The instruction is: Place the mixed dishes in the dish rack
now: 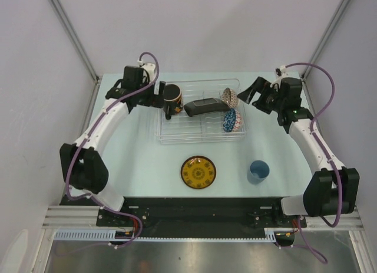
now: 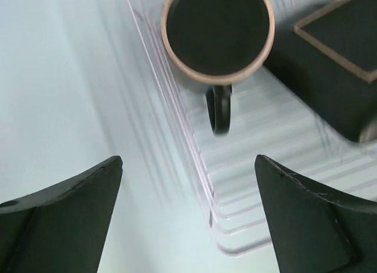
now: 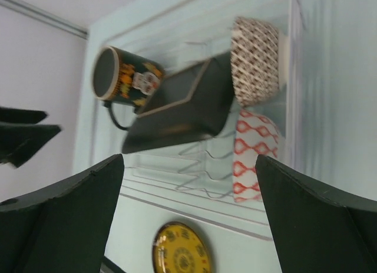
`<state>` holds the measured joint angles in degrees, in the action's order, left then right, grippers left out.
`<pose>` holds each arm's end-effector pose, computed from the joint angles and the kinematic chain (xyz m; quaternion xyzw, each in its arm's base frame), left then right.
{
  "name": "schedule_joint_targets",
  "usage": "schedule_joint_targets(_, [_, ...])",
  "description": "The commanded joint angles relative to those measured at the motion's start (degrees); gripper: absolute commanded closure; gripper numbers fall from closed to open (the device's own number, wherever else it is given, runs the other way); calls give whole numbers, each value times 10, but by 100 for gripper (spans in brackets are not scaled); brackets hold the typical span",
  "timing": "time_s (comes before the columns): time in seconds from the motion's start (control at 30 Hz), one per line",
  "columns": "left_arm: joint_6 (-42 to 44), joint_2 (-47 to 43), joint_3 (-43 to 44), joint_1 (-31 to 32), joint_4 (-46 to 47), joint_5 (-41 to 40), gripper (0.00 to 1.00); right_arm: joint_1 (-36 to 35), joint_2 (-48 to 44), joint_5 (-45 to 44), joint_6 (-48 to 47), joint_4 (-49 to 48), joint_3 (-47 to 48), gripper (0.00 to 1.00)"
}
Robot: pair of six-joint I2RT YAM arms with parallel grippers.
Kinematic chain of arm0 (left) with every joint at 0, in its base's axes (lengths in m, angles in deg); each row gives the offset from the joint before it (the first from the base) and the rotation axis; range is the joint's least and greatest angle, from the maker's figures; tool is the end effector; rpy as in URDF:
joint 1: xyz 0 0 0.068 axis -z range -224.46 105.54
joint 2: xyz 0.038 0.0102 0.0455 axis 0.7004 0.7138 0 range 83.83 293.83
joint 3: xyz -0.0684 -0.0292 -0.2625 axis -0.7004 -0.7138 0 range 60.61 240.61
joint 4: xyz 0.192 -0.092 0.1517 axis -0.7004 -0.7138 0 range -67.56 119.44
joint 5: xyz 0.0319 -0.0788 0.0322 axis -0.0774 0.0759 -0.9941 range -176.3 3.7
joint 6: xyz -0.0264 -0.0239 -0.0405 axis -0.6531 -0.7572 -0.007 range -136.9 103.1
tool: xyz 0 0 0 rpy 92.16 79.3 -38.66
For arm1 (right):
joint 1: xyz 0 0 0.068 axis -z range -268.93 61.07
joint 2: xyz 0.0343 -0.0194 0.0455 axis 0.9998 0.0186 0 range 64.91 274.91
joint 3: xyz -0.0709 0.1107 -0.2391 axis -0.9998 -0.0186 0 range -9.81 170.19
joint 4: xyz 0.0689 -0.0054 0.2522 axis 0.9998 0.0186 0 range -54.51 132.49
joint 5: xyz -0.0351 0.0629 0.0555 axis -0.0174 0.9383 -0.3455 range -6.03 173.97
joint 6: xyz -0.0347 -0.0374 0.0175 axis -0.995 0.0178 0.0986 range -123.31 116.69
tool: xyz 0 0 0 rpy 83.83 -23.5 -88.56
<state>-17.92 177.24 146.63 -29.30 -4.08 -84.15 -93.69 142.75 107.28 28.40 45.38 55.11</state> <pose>0.3560 -0.0978 0.3332 0.1197 0.9016 -0.0754 0.4088 0.3128 0.0401 0.3339 0.0814 0.8194 0.3293 0.4621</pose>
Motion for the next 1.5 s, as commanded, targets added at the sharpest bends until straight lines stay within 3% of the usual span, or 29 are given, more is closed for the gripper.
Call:
schedule_joint_targets(0.0, [93,-31,-75,-5,-19,102,0,-46,-2,-101,-83,75,6,0])
schedule_joint_targets(0.27, [140,-42,-165,-16,-9,150,1,-166,-51,-141,-146,163,6,6])
schedule_joint_targets(0.6, [158,-30,-218,-16,49,99,1,-207,-124,-91,-146,215,-43,10])
schedule_joint_targets(0.97, [158,-6,-146,-18,57,62,0,-261,-129,-58,-135,121,-179,15])
schedule_joint_targets(1.17, [170,-61,-73,-29,0,83,0,-279,-73,-42,-130,56,-229,19])
schedule_joint_targets(1.27, [190,-90,-31,-34,-79,145,0,-286,-49,-45,-136,29,-245,21])
schedule_joint_targets(1.33, [240,-116,-36,-33,-125,187,0,-286,-38,-53,-139,22,-253,21])
schedule_joint_targets(1.47, [318,-182,-182,-23,-145,211,0,-286,-15,-54,-130,-19,-267,22])
